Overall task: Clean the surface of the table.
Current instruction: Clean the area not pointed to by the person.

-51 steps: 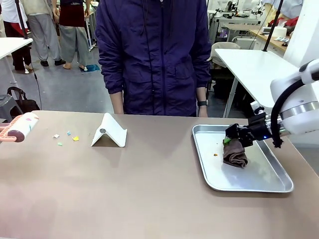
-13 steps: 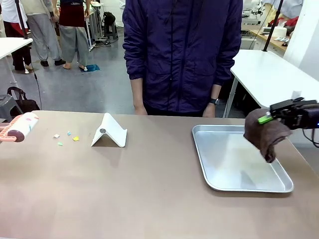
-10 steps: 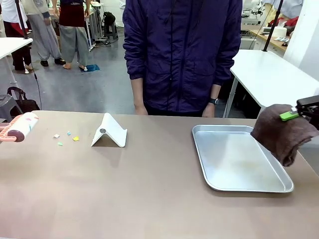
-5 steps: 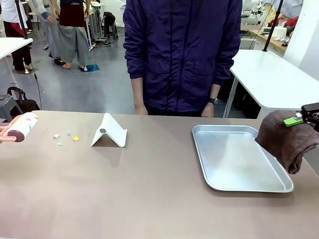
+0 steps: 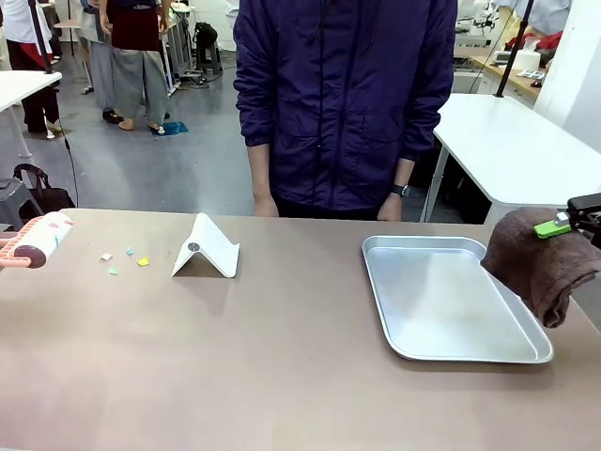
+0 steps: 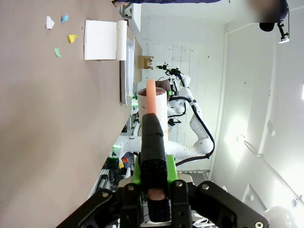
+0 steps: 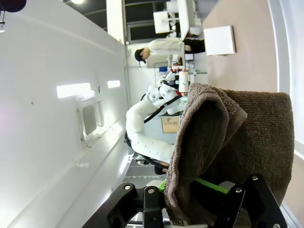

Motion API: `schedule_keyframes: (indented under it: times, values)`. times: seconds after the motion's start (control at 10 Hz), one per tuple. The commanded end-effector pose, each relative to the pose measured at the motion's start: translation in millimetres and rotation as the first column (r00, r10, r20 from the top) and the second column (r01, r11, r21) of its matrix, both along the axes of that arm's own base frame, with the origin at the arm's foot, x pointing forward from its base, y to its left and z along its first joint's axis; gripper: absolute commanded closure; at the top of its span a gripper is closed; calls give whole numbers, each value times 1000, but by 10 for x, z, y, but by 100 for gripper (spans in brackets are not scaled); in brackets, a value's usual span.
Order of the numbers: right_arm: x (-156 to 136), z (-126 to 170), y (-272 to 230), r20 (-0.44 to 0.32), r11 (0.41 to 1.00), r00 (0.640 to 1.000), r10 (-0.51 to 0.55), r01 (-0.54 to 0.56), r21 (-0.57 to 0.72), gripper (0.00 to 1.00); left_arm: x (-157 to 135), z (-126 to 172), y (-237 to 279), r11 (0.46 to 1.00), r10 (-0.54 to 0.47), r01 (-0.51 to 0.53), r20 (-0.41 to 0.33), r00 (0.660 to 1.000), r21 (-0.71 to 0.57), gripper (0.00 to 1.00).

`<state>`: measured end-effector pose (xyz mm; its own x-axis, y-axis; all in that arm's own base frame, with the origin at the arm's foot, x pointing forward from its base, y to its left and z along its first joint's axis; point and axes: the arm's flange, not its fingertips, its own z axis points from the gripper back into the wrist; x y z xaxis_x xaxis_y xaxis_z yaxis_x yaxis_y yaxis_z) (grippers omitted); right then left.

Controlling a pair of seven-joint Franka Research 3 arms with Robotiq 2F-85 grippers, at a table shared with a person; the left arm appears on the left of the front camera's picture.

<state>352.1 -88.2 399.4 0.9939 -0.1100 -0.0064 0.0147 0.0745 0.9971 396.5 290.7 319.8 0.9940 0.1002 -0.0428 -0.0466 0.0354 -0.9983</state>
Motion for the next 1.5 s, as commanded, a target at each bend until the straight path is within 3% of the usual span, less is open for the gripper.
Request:
schedule_keyframes:
  times: [0.0, 0.8, 0.9, 1.0, 1.2, 1.4]
  values:
    - [9, 34, -12, 7, 1000, 1000, 4, -4, -2, 100, -41, 34, -38, 1000, 2, -2, 20, 1000, -7, 100]
    - [9, 34, -12, 7, 1000, 1000, 4, -4, -2, 100, -41, 34, -38, 1000, 2, -2, 20, 1000, -7, 100]
    - [9, 34, -12, 7, 1000, 1000, 4, -4, -2, 100, 0, 0, 0, 1000, 0, 0, 0, 1000, 0, 78]
    - [9, 34, -12, 7, 1000, 1000, 4, -4, -2, 100, 4, 46, -43, 989, 115, -116, 20, 993, 91, 78]
    - [9, 34, -12, 7, 1000, 1000, 4, -4, -2, 100, 36, 231, -45, 949, 275, -287, 108, 955, 129, 78]
    - [9, 34, -12, 7, 1000, 1000, 4, -4, -2, 100, 158, 380, 13, 926, 310, -331, 132, 941, 182, 78]
